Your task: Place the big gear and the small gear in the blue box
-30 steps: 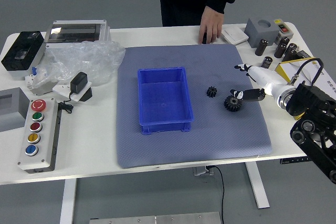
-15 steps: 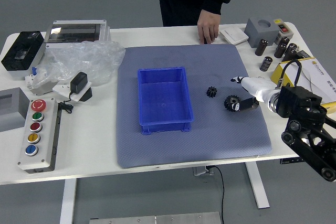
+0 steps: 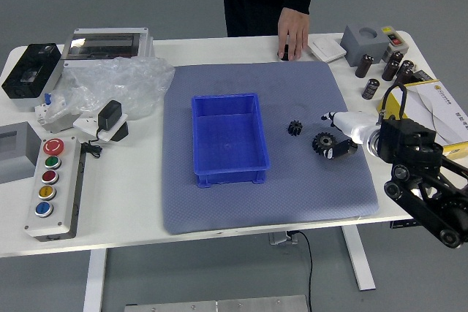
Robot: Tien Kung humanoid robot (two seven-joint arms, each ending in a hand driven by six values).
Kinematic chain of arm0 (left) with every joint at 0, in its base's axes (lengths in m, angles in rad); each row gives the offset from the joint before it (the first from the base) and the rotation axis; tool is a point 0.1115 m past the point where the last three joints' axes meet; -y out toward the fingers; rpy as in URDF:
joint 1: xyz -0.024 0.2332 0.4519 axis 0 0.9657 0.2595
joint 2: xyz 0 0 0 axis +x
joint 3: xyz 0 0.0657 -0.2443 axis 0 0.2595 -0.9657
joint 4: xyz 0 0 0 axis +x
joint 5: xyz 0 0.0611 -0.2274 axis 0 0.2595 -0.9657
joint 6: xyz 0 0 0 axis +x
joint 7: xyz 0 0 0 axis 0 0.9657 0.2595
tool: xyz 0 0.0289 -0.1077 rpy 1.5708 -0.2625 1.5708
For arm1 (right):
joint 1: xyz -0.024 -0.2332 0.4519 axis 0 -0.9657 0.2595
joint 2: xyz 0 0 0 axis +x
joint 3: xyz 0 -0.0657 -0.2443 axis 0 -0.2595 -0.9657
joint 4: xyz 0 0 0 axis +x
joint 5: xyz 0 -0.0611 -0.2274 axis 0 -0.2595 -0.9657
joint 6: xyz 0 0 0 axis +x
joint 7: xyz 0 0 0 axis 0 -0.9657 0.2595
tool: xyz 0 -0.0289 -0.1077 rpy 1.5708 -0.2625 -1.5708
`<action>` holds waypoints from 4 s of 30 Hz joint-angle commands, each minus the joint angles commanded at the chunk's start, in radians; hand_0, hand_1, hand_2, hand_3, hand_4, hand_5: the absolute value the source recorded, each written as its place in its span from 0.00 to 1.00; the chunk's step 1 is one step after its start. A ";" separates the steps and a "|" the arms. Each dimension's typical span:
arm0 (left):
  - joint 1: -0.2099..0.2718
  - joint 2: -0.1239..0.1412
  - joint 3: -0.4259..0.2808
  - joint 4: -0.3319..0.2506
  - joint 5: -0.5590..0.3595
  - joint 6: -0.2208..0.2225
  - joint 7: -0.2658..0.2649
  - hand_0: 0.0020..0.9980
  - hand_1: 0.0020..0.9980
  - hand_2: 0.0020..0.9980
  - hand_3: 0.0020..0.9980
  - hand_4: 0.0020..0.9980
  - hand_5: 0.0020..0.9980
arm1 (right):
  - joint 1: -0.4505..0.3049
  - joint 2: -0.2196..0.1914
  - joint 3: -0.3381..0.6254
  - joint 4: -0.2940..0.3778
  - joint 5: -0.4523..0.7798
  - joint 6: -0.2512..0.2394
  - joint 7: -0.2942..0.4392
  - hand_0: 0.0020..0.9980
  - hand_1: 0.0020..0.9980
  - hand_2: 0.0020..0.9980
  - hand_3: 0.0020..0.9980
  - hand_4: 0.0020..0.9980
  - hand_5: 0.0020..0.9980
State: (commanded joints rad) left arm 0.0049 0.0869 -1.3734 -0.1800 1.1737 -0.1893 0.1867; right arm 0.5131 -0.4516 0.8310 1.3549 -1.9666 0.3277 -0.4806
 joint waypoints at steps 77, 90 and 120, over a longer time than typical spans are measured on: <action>0.003 -0.002 0.000 0.000 0.002 0.000 0.000 0.80 0.82 0.82 0.84 0.66 0.25 | 0.016 0.068 -0.050 -0.075 -0.087 -0.027 -0.038 0.53 0.53 0.55 0.61 0.60 0.36; 0.003 -0.003 0.001 0.000 0.000 0.000 0.000 0.80 0.82 0.82 0.84 0.66 0.25 | 0.015 0.069 -0.032 -0.073 -0.100 -0.068 -0.028 0.43 0.46 0.48 0.59 0.50 0.30; 0.004 0.001 -0.003 0.000 0.001 0.000 -0.001 0.80 0.82 0.81 0.84 0.66 0.25 | 0.053 0.089 0.061 0.232 -0.119 -0.034 -0.078 0.42 0.44 0.46 0.59 0.48 0.27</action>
State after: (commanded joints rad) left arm 0.0085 0.0881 -1.3761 -0.1800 1.1744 -0.1891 0.1854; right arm 0.5665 -0.3625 0.8921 1.5869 -2.0852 0.2940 -0.5581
